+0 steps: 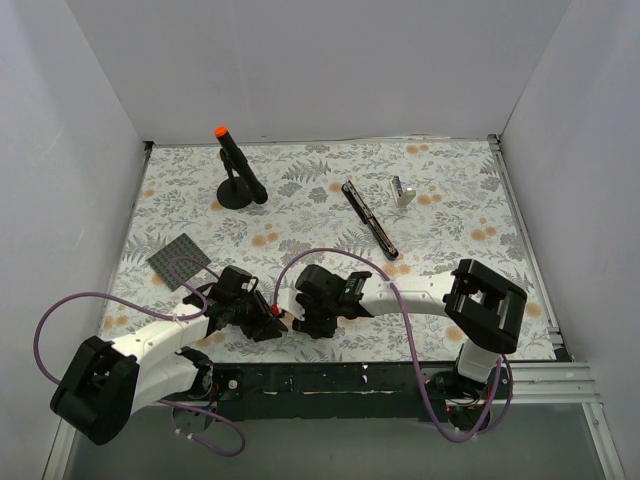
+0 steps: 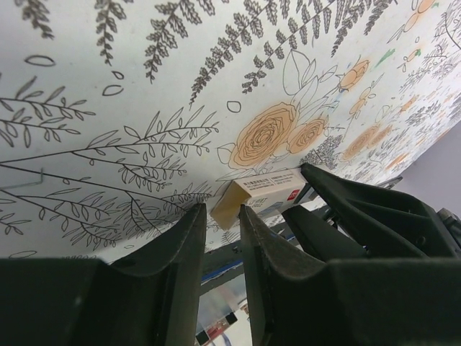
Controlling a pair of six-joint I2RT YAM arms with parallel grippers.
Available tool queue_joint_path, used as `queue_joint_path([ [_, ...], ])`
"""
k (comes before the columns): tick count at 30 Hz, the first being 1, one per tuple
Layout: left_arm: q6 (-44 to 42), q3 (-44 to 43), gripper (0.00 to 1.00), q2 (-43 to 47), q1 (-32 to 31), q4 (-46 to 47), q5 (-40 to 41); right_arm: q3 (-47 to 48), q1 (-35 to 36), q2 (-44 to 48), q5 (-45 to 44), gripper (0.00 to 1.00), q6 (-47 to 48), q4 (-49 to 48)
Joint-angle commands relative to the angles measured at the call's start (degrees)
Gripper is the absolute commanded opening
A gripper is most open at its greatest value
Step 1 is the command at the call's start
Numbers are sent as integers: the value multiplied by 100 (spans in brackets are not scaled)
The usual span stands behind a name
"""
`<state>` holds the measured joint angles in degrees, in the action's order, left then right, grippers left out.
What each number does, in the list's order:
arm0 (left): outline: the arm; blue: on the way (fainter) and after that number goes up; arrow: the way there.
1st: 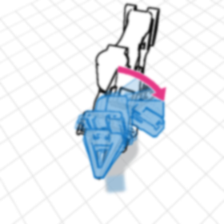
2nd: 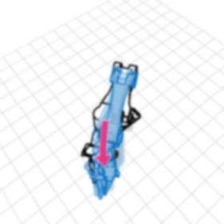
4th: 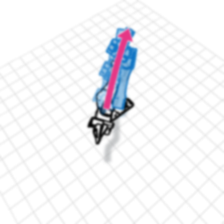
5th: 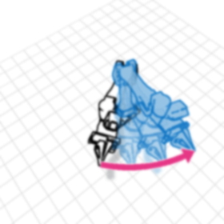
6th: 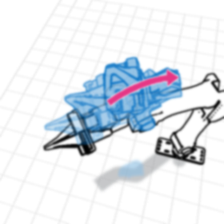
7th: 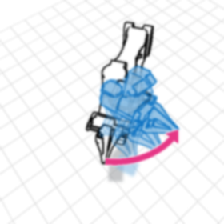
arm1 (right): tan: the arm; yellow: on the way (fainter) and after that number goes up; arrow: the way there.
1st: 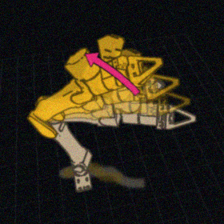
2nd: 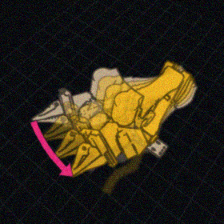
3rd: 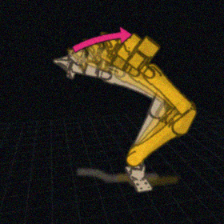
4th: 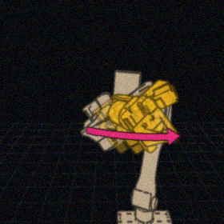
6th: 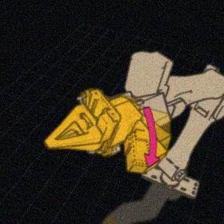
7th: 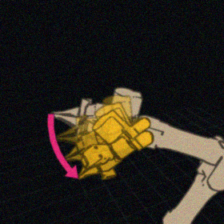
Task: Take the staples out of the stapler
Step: Place the staple box at the center of the board.
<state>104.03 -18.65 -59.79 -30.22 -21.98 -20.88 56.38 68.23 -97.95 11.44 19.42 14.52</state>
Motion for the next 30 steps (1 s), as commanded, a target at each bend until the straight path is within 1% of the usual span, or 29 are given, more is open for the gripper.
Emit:
queue_joint_path([
  [1, -14, 134, 25, -85, -46, -43, 111, 136, 147, -180, 156, 14, -114, -11],
  [12, 56, 143, 25, -156, -72, 97, 128, 251, 376, -295, 183, 14, -131, 68],
  [22, 91, 108, 25, 2, -98, -25, 137, 198, 376, -277, -238, 14, -386, -29],
  [24, 56, 64, 27, 46, -98, -113, 163, 189, 376, -251, -222, 14, -386, -20],
  [30, -207, -419, 35, 116, -98, -834, 568, -48, 376, 13, -20, 14, -281, 42],
])
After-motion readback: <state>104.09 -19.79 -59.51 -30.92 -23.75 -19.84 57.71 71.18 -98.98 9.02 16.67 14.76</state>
